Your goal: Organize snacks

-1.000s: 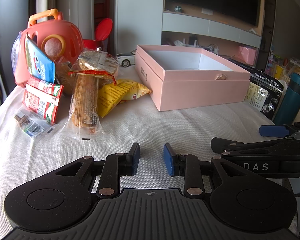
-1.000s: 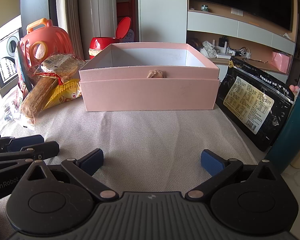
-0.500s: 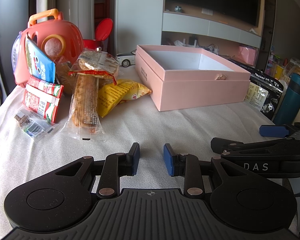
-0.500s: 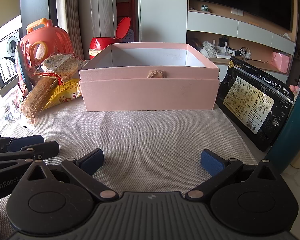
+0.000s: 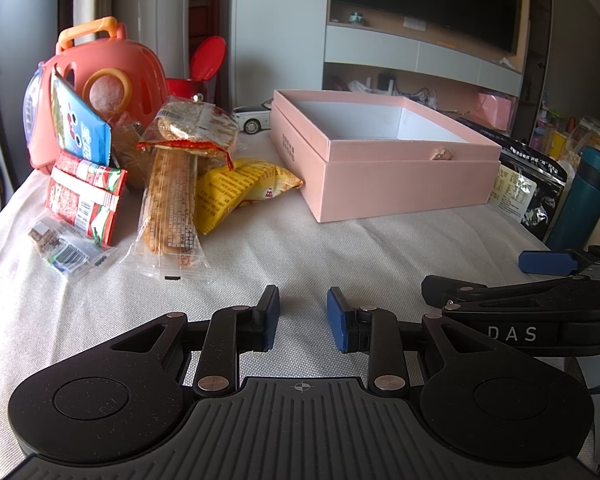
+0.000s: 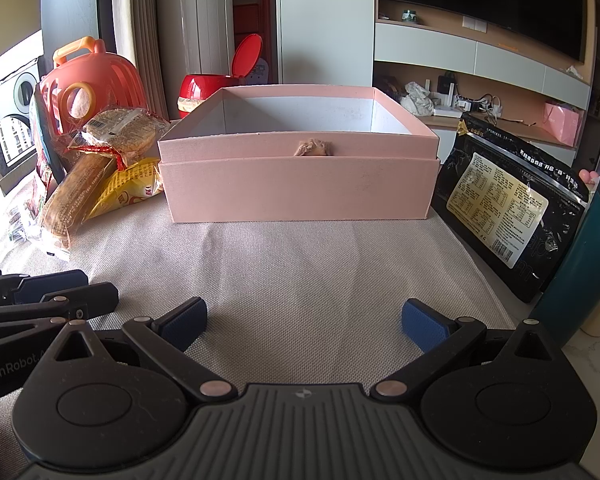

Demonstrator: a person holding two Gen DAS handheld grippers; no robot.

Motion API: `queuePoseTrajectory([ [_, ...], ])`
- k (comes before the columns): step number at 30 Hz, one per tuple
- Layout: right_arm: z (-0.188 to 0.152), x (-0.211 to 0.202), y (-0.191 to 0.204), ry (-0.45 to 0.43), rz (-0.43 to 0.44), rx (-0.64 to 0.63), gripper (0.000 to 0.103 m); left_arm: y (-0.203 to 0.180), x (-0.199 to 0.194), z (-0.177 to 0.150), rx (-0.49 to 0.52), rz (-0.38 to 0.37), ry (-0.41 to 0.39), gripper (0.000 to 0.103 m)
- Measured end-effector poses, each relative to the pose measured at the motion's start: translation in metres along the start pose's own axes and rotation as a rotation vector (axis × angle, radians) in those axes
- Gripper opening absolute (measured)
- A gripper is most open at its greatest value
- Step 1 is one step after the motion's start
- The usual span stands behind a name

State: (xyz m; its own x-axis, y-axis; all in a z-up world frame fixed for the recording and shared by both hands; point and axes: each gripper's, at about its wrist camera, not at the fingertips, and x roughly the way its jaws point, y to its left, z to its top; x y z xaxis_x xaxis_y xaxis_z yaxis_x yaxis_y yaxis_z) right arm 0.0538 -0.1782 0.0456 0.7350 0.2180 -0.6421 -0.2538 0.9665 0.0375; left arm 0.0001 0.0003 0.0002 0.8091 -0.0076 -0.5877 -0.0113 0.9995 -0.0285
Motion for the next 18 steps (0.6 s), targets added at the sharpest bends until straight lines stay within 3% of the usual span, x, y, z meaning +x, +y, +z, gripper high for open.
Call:
queuePoseTrajectory([
  [18, 0.0, 0.0003, 0.0001, 0.0, 0.0, 0.0, 0.103, 0.0003, 0.0001, 0.0001, -0.004, -0.003, 0.0, 0.032],
])
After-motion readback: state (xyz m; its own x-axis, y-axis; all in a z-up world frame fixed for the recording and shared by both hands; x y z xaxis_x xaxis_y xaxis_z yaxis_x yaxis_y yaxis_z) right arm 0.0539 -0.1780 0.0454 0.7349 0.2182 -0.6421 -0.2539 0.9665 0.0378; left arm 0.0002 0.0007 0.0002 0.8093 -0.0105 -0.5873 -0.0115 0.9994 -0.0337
